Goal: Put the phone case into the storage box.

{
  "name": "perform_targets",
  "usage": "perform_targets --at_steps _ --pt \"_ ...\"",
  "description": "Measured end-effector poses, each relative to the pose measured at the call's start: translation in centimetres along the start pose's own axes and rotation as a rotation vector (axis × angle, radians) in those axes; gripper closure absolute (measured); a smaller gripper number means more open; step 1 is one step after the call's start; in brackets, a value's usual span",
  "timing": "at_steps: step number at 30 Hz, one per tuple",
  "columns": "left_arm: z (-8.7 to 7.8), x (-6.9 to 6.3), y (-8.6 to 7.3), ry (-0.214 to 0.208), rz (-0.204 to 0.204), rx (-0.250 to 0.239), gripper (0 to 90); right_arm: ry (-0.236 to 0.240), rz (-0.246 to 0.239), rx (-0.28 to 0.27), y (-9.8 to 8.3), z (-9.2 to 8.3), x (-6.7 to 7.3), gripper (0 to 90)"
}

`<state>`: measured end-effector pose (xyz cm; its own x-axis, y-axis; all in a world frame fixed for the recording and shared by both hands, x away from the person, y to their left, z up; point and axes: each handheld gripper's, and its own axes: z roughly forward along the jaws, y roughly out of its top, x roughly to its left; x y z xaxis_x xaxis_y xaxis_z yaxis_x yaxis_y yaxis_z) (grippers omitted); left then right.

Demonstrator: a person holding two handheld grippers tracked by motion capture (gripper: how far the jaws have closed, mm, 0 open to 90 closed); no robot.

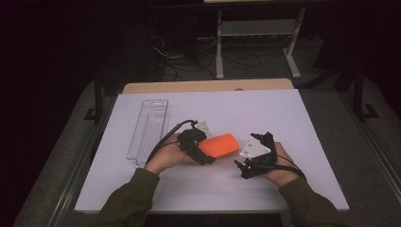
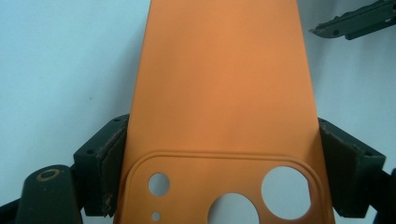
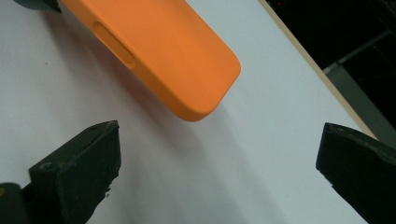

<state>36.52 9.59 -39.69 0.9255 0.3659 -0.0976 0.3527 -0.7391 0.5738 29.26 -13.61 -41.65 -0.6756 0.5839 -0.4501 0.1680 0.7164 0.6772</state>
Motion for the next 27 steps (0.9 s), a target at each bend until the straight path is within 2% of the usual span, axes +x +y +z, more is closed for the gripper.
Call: perform_targets --at_steps 6,12,17,27 --pt "-0.08 0.05 -0.02 0.004 0.001 -0.001 15.2 -0.031 -0.073 0.001 0.09 0.0 0.27 0.0" --pt "-0.04 0.0 0.0 0.001 0.0 0.001 15.2 -0.052 -0.124 -0.006 0.17 -0.02 0.41 0.0" --pt "-0.05 -0.03 0.03 -0.001 0.001 0.002 15.1 -0.062 -0.126 -0.014 0.23 -0.03 0.72 0.0" --pt "-0.08 -0.02 0.05 -0.003 0.002 0.007 15.2 -0.088 -0.18 -0.02 0.4 -0.01 1.05 0.0"
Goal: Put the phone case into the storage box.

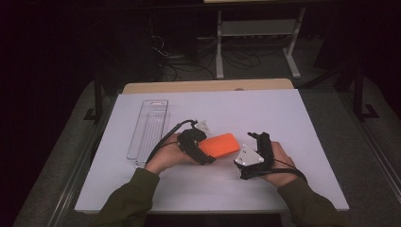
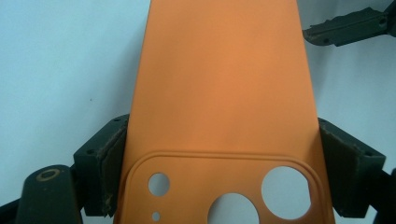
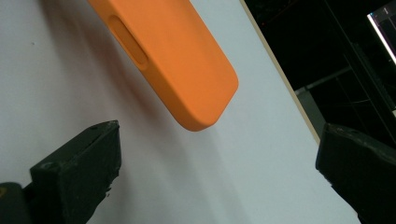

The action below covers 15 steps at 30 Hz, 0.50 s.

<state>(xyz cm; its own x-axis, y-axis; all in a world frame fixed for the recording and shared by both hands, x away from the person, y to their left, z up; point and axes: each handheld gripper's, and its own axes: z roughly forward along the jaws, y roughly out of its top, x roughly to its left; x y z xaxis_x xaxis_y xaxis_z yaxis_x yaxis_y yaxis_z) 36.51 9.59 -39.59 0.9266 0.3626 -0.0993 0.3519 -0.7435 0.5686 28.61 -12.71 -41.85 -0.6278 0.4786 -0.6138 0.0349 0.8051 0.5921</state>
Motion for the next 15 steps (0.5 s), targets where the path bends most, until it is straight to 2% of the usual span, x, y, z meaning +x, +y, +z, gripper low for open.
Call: perform_targets --at_steps 7,9,13,15 --pt "0.0 -0.09 0.04 -0.001 -0.01 -0.008 15.2 -0.031 -0.033 -0.005 0.17 0.07 0.37 0.0" --pt "-0.04 -0.04 0.06 -0.001 0.001 0.002 15.2 -0.037 -0.042 -0.002 0.22 0.08 0.46 0.0" --pt "0.03 -0.14 0.05 -0.001 -0.009 -0.006 15.2 -0.052 -0.086 -0.007 0.34 0.1 0.56 0.0" --pt "0.1 -0.16 0.02 0.0 -0.013 -0.014 15.2 -0.077 -0.104 -0.01 0.4 0.1 0.74 0.0"
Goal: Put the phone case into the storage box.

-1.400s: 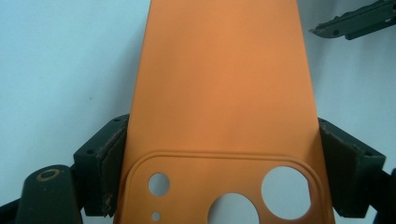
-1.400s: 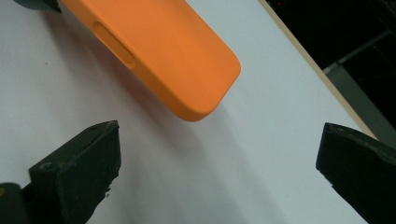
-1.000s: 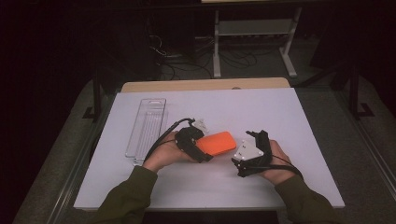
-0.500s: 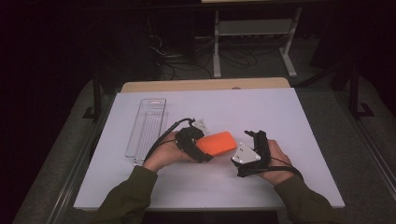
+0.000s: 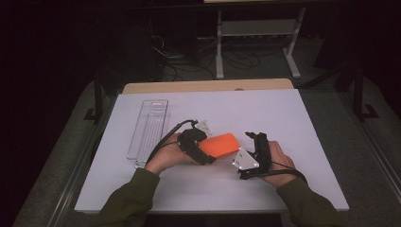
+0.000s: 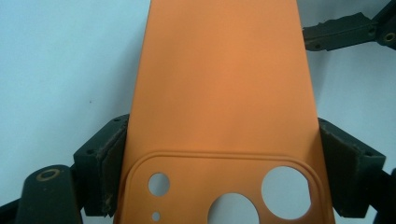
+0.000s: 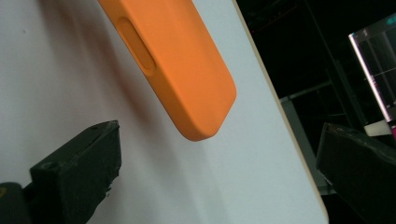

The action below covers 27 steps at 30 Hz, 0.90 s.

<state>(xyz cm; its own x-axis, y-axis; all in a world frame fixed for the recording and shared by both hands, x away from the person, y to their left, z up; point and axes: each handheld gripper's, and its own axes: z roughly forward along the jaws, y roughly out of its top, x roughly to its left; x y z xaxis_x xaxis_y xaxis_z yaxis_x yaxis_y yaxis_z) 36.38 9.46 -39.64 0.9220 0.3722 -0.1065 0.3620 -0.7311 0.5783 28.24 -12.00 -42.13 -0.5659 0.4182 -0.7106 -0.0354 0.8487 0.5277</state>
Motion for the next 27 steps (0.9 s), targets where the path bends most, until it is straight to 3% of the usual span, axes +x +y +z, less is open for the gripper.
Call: perform_targets --at_steps 7,16,27 --pt "-0.02 -0.02 0.02 0.0 -0.002 -0.002 15.2 -0.021 -0.071 -0.011 0.14 0.1 0.15 0.0" --pt "-0.3 0.14 0.15 0.003 0.026 0.019 15.2 -0.053 -0.142 -0.013 0.41 0.12 0.48 0.0" --pt "-0.09 -0.14 0.19 -0.002 0.011 -0.002 15.2 -0.09 -0.197 -0.021 0.81 0.03 0.97 0.0"
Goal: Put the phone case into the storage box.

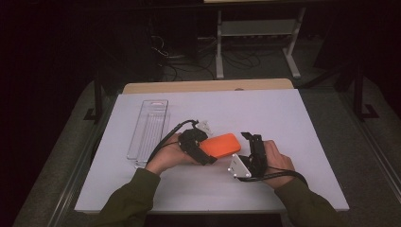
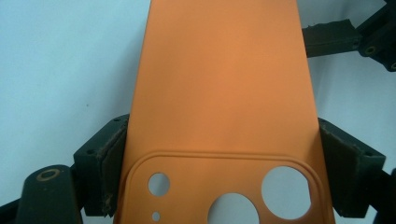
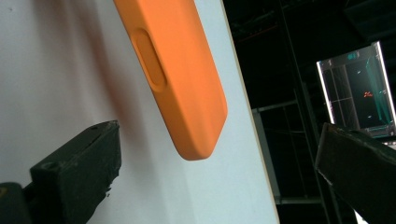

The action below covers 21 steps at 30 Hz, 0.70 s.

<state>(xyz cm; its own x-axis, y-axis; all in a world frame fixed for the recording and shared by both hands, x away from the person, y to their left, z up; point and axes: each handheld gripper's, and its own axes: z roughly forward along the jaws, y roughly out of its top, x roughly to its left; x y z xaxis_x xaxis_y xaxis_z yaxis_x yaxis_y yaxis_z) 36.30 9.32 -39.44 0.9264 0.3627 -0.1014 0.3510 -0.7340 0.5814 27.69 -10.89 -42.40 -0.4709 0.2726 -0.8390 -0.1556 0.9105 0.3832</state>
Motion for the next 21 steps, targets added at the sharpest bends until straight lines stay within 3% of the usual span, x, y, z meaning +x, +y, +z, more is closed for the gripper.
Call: perform_targets --at_steps 7,18,21 --pt "-0.1 -0.1 0.1 -0.003 -0.001 -0.02 15.2 -0.033 -0.034 -0.011 0.4 -0.1 0.2 0.0" --pt "-0.4 -0.1 0.4 0.004 0.012 -0.005 15.2 -0.057 -0.073 -0.017 1.0 0.2 0.8 0.0" --pt "-0.5 -0.1 0.5 0.006 0.013 -0.003 15.2 -0.084 -0.09 -0.028 1.2 0.3 0.8 0.0"
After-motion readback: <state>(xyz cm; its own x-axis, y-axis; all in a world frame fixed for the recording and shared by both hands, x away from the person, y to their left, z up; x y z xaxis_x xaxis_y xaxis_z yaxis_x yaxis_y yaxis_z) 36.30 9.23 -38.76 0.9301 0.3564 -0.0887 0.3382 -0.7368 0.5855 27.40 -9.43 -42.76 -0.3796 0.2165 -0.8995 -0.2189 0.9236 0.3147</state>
